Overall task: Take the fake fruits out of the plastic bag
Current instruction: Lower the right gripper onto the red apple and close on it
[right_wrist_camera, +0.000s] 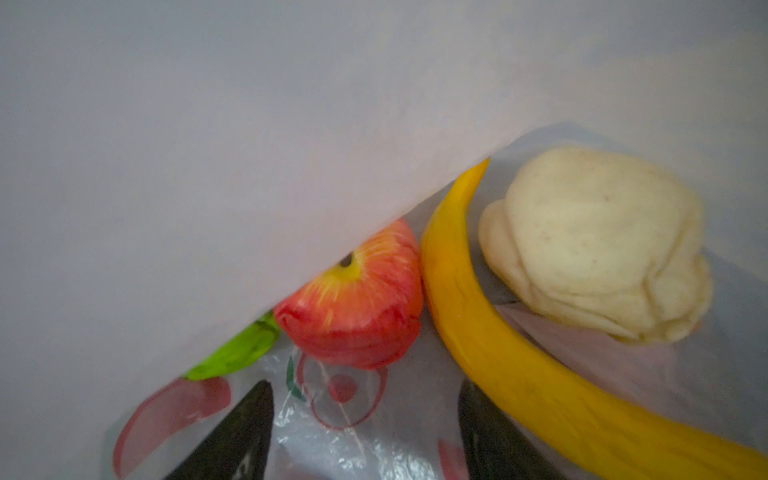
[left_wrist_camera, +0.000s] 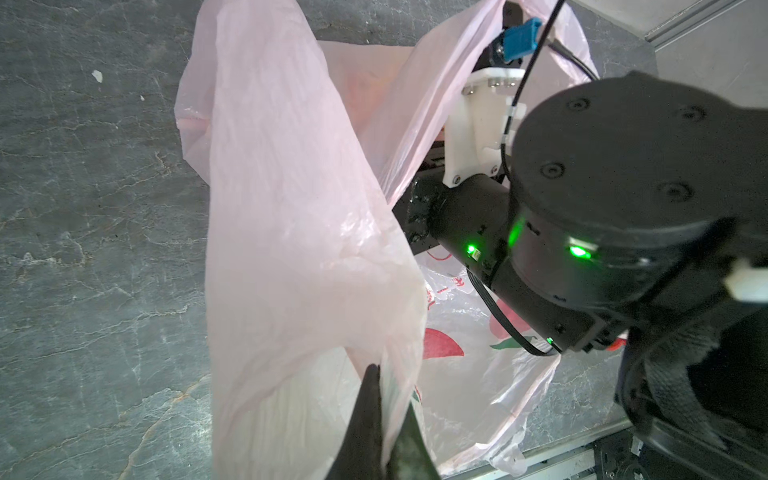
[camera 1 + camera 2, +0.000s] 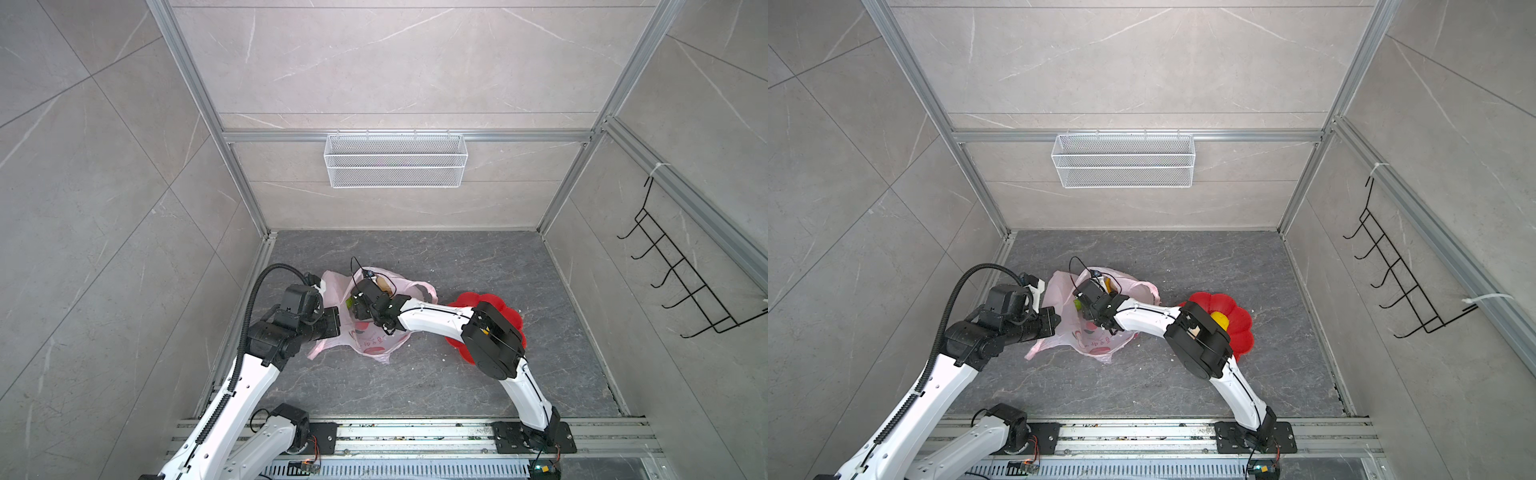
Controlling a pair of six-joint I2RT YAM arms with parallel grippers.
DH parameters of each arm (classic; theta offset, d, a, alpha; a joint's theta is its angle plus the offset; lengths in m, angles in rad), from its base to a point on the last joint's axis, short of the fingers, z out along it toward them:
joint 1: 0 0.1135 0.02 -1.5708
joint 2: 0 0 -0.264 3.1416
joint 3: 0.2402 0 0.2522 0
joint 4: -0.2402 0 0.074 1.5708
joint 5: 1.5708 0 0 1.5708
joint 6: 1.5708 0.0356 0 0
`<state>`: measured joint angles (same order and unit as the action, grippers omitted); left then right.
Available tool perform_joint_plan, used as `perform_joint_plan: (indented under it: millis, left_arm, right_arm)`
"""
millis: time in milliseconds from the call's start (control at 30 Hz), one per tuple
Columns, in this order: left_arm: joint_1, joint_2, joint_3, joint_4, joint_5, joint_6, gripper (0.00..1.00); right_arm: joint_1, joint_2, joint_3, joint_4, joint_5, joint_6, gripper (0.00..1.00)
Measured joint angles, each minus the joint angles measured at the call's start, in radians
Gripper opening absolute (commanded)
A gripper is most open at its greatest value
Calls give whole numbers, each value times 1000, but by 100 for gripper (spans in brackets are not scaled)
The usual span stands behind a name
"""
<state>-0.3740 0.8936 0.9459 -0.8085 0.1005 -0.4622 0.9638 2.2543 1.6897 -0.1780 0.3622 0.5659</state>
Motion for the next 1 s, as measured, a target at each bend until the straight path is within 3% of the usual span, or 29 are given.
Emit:
perform_joint_plan:
  millis: [467,1000]
  left_arm:
    - [0,-11,-34,26,60,30,3]
    - [0,-62,-58,44,106,44,3]
  right_arm:
    - [-5,51,92,0,21,172,84]
    - [-21,108,176,-57,54,289,85]
